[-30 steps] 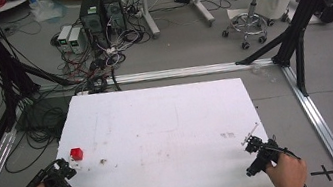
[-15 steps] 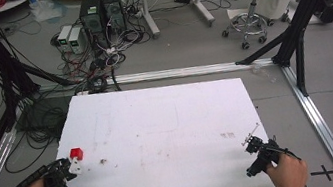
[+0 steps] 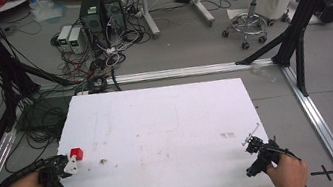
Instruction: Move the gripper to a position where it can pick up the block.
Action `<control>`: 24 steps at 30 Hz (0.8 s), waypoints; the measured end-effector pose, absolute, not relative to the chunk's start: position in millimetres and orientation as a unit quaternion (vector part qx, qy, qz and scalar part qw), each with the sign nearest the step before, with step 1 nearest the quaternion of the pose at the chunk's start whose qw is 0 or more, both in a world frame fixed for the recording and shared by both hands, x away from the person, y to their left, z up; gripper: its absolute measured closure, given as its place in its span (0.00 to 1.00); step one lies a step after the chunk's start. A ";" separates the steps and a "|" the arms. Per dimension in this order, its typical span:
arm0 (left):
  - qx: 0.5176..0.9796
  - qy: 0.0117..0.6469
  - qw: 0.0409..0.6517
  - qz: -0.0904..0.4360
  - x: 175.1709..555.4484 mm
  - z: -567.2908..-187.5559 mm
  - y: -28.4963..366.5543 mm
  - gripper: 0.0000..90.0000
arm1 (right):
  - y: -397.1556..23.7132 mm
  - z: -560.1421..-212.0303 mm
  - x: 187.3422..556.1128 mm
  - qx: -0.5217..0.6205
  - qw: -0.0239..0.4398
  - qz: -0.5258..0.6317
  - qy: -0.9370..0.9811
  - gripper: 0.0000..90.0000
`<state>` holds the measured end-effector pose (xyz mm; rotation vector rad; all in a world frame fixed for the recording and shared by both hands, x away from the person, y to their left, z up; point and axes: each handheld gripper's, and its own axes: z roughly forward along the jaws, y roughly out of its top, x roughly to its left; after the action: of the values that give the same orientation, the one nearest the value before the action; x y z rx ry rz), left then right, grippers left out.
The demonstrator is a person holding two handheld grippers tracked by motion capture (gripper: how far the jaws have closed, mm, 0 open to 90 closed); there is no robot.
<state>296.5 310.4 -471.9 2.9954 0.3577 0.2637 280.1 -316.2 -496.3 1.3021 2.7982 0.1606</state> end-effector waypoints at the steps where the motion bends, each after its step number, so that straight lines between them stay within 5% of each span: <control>1: 0.989 0.106 0.058 0.083 300.1 -470.1 312.5 0.24 | -316.0 -496.6 280.2 0.421 0.026 0.051 0.905 0.12; 24: 0.996 0.041 0.040 0.065 353.3 -456.9 310.1 0.24 | -316.1 -499.2 280.3 0.419 0.022 0.049 0.907 0.12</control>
<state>353.3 310.1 -456.9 3.0533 0.1241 0.2003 280.3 -316.1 -499.2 1.2968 2.8079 0.1518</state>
